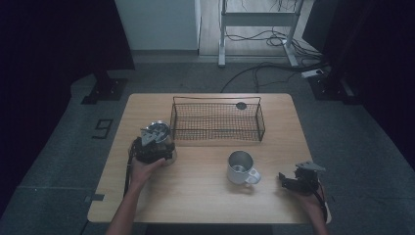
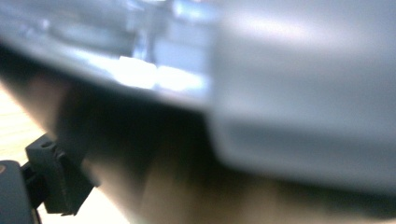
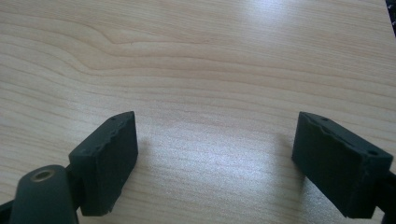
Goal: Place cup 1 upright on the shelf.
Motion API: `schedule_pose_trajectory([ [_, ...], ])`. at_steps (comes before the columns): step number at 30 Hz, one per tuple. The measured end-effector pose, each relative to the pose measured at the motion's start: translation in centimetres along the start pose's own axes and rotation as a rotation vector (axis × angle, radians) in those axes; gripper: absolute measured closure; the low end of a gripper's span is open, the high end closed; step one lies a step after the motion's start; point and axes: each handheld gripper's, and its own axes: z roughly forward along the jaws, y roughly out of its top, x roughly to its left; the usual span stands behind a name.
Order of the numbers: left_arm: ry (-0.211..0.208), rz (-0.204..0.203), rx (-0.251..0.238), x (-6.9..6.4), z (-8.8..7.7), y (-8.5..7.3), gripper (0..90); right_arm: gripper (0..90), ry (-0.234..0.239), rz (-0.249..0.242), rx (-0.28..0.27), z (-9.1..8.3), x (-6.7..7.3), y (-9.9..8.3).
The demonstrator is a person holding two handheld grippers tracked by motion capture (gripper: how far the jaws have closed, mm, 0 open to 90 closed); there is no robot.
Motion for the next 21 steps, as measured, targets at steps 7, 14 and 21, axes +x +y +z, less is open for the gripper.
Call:
schedule_pose_trajectory([
  [7,0.0,0.012,0.005,0.0,-0.2,0.0,3.8,14.0,0.0,0.0,0.0,0.0,0.0,0.0],
  [14,-0.005,0.015,0.009,-0.2,-0.3,0.0,3.9,14.0,0.0,0.0,0.0,0.0,0.0,0.0],
  [21,-0.018,0.007,-0.009,-0.2,-1.3,0.1,4.0,14.0,-0.003,0.004,0.001,0.0,0.0,0.0],
])
